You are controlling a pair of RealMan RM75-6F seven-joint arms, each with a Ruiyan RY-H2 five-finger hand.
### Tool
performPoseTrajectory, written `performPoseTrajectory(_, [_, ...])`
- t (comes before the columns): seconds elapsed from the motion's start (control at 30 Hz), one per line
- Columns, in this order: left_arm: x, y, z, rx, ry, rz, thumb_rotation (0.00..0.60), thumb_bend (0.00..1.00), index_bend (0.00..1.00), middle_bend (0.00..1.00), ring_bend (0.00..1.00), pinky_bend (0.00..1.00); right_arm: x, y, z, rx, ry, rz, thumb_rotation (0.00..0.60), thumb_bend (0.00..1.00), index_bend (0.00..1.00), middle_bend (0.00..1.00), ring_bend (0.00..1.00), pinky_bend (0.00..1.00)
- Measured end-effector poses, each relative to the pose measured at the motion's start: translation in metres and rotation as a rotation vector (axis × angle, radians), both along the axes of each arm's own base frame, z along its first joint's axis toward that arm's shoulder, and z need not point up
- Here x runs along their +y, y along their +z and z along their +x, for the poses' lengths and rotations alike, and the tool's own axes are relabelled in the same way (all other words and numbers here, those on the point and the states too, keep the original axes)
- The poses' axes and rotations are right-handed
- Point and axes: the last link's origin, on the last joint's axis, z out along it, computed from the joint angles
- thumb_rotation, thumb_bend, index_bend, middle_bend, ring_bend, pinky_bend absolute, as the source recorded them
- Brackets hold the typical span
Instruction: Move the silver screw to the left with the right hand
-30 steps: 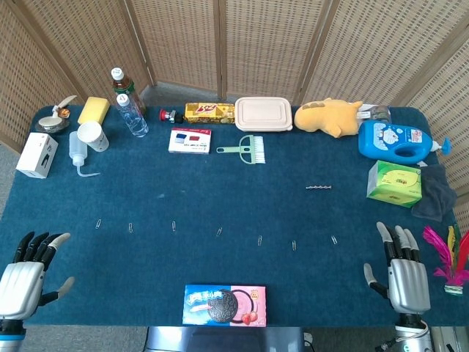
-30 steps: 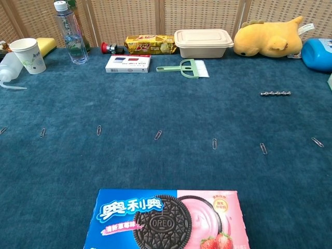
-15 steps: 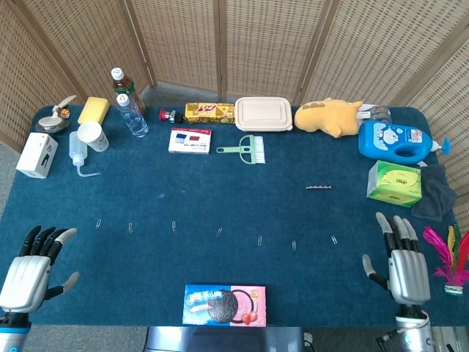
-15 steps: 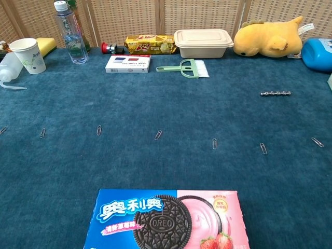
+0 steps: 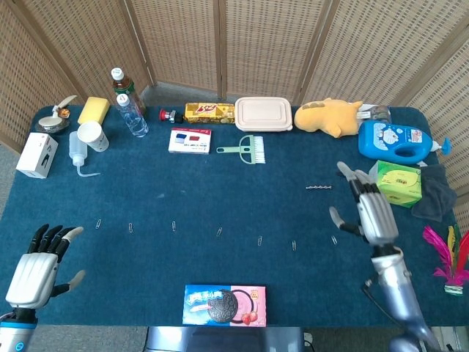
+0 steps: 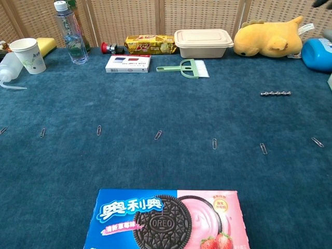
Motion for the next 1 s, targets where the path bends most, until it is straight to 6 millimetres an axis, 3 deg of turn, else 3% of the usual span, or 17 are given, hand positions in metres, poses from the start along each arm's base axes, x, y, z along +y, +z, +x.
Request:
performPoseTrajectory(0.03, [0.001,0.0,0.0,0.0,0.002,-0.001,0.6,0.39,0.15,0.18,0.11,0.02,-0.01,-0.001,0.002,-0.004,0.002,0.007,0.6,0.4,0.14,0.48,0.55,0.44])
performPoseTrajectory(0.13, [0.001,-0.002,-0.002,0.003,0.009,-0.008,0.6,0.39,0.15,0.18,0.11,0.02,-0.032,-0.008,0.004,0.003,-0.006,0.031,0.6,0.4,0.23,0.63,0.74,0.58])
performPoseTrajectory(0.27, [0.002,-0.002,-0.004,0.008,0.021,-0.012,0.6,0.4,0.15,0.18,0.11,0.02,-0.054,-0.02,0.004,0.025,-0.021,0.052,0.6,0.4,0.38,0.75,0.87,0.71])
performPoseTrajectory(0.5, [0.006,-0.004,-0.006,0.012,0.024,-0.024,0.6,0.39,0.15,0.18,0.11,0.02,-0.078,-0.04,0.003,0.099,-0.059,0.09,0.6,0.4,0.45,0.83,0.92,0.78])
performPoseTrajectory(1.0, [0.002,-0.002,-0.013,0.012,0.046,-0.021,0.6,0.39,0.15,0.18,0.11,0.02,-0.105,-0.078,-0.004,0.364,-0.141,0.185,0.6,0.39,0.44,0.85,0.93,0.78])
